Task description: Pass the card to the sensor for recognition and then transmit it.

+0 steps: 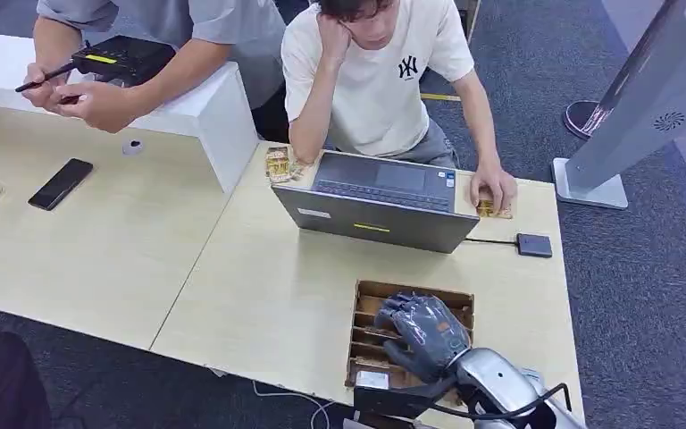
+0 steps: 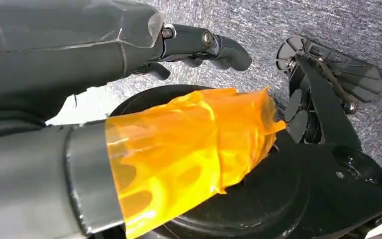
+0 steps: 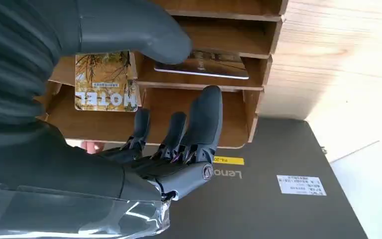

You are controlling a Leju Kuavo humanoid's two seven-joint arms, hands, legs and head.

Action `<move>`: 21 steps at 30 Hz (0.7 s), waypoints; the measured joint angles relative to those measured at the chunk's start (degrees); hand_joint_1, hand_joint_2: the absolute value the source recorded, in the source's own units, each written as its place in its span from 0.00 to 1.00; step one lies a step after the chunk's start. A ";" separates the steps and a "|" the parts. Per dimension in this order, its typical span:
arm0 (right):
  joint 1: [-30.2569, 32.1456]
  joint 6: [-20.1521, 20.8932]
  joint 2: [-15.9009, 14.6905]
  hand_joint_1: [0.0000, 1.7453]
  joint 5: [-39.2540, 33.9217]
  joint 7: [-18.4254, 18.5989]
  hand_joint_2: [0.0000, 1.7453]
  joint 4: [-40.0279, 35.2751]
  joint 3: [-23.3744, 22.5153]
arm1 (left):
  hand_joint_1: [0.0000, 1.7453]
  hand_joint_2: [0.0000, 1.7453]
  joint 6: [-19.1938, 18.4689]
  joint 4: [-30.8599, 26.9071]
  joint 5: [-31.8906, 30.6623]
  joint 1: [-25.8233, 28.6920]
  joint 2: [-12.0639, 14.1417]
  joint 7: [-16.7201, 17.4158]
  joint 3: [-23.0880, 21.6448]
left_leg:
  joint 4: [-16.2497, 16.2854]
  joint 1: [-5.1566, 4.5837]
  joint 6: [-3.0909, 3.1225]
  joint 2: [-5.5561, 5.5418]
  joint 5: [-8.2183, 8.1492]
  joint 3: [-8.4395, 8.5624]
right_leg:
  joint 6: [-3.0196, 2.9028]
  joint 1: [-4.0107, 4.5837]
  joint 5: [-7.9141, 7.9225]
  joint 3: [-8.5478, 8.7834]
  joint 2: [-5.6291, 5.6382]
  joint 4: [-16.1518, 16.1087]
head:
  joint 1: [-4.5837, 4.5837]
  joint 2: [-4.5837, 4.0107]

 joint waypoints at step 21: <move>0.02 0.02 0.02 0.79 0.00 0.11 1.00 1.40 -0.07 | 0.00 0.00 0.52 0.00 0.22 -0.05 0.00 -0.11 0.00 | 0.00 0.00 0.00 0.00 0.00 0.01 | 0.00 0.00 0.00 0.00 0.00 0.00 | 0.00 0.00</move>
